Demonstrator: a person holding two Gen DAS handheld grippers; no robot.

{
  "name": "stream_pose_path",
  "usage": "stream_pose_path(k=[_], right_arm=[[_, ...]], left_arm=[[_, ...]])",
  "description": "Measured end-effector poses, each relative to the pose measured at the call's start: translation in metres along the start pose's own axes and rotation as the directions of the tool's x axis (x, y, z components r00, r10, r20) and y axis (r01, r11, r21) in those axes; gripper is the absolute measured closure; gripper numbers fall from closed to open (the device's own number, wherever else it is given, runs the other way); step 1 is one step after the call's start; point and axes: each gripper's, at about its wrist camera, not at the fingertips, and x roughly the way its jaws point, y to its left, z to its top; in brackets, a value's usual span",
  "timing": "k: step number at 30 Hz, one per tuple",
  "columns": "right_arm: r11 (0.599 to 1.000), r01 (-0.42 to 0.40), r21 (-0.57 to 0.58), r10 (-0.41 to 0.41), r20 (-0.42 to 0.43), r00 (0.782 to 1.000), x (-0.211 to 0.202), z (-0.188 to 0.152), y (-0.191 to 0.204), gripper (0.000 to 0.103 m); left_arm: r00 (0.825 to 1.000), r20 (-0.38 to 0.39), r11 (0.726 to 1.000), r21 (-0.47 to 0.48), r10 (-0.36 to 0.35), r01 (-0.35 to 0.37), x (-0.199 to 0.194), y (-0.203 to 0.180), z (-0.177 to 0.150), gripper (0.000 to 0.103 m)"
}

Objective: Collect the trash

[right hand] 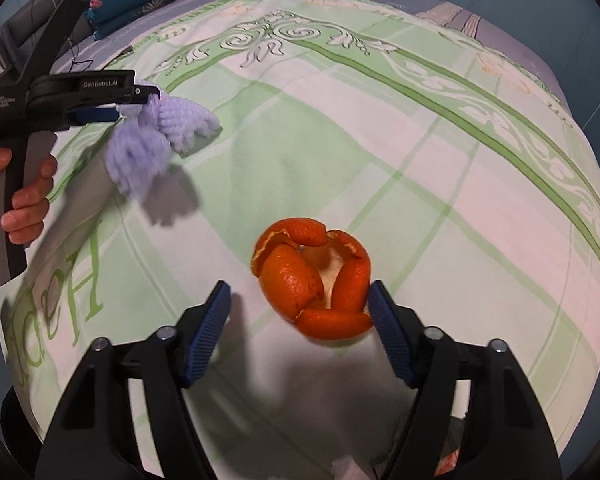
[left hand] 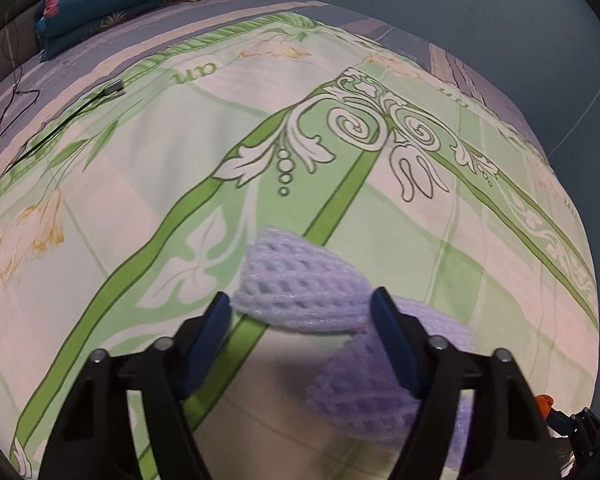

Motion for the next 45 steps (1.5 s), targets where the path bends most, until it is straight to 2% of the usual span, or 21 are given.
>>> stream_pose_path(k=[2,3,7,10,16,26,36,45], right_arm=[[1.000,0.003,0.006,-0.003,-0.007,1.000,0.003,0.000,-0.001,0.050],[1.000,0.001,0.012,-0.001,-0.013,1.000,0.006,0.001,-0.001,0.056],[1.000,-0.001,0.014,0.001,-0.005,1.000,0.006,0.000,0.000,0.063],[1.000,-0.006,0.014,0.006,0.001,1.000,0.003,-0.001,0.001,0.070],[1.000,-0.011,-0.006,0.011,0.026,1.000,-0.006,-0.006,0.008,0.077],[0.998,-0.063,-0.025,0.065,0.090,0.994,-0.049,-0.019,0.024,0.078],[0.992,-0.120,-0.033,0.123,0.152,0.981,-0.103,-0.047,0.037,0.078],[0.989,-0.143,-0.026,0.145,0.260,0.955,-0.167,-0.072,0.031,0.078]], left_arm=[[1.000,0.013,0.999,0.038,0.019,-0.019,-0.001,-0.012,0.001,0.050],[1.000,0.017,0.999,0.047,0.022,-0.023,-0.001,-0.015,0.003,0.058],[0.999,0.036,0.997,0.074,0.034,-0.037,-0.004,-0.030,0.005,0.084],[0.998,0.057,0.995,0.092,0.028,-0.033,-0.009,-0.035,0.002,0.091],[0.996,0.089,0.998,0.062,-0.021,0.016,-0.028,-0.022,0.001,0.093],[0.983,0.135,0.992,0.002,-0.122,0.122,-0.082,0.005,-0.019,0.093],[0.971,0.195,0.990,-0.008,-0.136,0.141,-0.147,0.013,-0.051,0.093],[0.964,0.233,0.992,-0.004,-0.125,0.130,-0.196,0.013,-0.082,0.093]])
